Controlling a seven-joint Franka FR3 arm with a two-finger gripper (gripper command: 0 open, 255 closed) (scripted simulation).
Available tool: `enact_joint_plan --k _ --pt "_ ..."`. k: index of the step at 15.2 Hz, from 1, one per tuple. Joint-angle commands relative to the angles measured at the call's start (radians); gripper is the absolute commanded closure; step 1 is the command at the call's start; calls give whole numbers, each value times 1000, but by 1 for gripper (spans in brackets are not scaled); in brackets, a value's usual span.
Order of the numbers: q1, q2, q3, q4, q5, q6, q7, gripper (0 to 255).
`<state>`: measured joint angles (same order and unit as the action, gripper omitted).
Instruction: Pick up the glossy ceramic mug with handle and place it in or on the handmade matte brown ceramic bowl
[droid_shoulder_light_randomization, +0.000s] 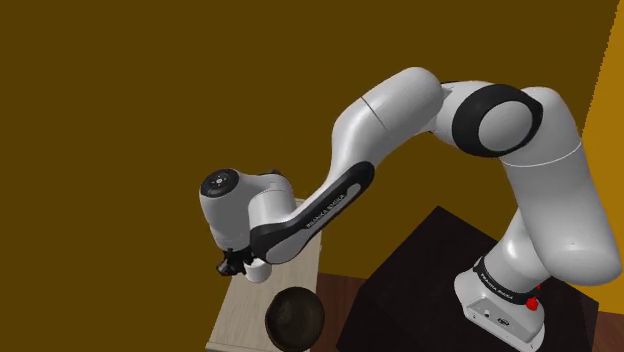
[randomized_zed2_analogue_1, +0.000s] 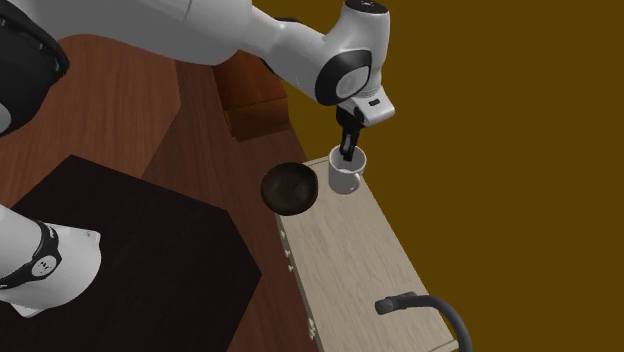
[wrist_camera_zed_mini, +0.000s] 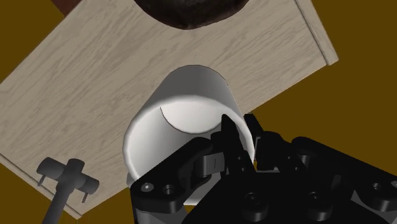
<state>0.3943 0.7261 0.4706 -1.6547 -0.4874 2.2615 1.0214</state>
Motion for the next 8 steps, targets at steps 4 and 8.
enact_joint_plan --k 4,8 --pt "-20 -132 35 -199 15 63 58 255" --pt "-33 -250 76 -370 40 119 109 255"
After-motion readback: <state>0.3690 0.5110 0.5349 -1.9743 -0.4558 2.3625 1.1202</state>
